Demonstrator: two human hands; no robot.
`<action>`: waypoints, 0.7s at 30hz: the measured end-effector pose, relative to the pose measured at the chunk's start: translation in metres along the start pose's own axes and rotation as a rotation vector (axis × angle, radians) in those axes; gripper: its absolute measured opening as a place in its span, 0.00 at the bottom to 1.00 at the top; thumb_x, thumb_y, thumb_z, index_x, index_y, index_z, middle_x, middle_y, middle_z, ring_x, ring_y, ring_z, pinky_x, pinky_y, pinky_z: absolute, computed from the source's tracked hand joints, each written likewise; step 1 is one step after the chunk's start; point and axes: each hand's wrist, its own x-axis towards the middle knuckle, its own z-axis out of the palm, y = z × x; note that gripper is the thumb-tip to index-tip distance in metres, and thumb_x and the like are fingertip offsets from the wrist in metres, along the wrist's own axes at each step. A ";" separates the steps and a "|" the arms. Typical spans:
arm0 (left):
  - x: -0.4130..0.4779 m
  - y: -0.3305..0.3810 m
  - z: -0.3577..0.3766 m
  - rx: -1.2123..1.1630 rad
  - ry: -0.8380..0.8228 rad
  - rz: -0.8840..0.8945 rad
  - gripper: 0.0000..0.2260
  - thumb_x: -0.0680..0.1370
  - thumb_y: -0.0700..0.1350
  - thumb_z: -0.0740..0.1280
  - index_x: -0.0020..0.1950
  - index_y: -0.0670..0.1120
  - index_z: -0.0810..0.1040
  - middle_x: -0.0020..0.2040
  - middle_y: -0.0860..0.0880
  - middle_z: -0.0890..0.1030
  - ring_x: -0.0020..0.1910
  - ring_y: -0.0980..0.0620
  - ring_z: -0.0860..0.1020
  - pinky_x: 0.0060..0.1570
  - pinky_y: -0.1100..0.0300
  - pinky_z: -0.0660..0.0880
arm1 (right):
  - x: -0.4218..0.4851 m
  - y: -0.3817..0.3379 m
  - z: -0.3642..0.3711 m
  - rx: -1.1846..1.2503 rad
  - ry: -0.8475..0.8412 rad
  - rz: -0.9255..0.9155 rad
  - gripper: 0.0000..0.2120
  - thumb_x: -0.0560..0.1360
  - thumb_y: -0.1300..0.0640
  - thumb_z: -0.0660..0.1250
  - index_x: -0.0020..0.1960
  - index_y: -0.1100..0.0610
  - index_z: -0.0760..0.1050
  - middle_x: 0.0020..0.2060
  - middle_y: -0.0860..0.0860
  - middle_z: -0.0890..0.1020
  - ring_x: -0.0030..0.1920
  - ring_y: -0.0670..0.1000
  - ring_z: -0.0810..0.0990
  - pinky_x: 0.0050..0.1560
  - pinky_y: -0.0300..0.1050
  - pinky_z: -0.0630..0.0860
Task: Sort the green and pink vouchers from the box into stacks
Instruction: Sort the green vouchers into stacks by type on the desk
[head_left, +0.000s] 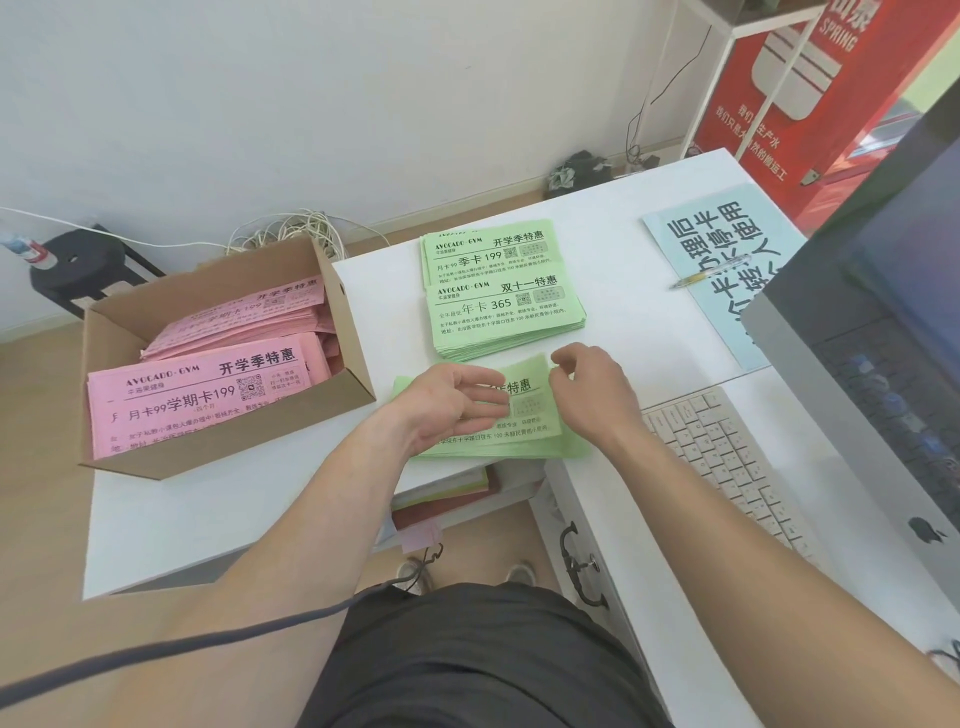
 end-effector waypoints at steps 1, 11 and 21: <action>0.000 0.000 -0.002 0.002 0.007 0.005 0.21 0.78 0.24 0.61 0.65 0.43 0.78 0.59 0.43 0.84 0.55 0.50 0.85 0.55 0.58 0.81 | -0.001 -0.002 0.003 0.011 0.015 -0.017 0.17 0.81 0.54 0.60 0.68 0.54 0.75 0.63 0.51 0.78 0.59 0.54 0.78 0.58 0.49 0.74; -0.023 -0.022 -0.038 0.539 0.483 0.265 0.09 0.79 0.40 0.68 0.54 0.53 0.82 0.50 0.59 0.83 0.45 0.58 0.82 0.45 0.63 0.76 | -0.011 0.004 0.025 -0.250 -0.120 -0.098 0.21 0.77 0.49 0.69 0.69 0.50 0.75 0.68 0.52 0.70 0.66 0.57 0.69 0.63 0.52 0.72; -0.027 -0.078 -0.052 0.735 0.605 0.275 0.31 0.73 0.50 0.76 0.74 0.48 0.70 0.71 0.48 0.71 0.71 0.45 0.68 0.70 0.52 0.63 | -0.011 0.004 0.028 -0.138 -0.017 0.103 0.37 0.77 0.45 0.69 0.79 0.56 0.59 0.76 0.57 0.59 0.72 0.63 0.63 0.69 0.57 0.66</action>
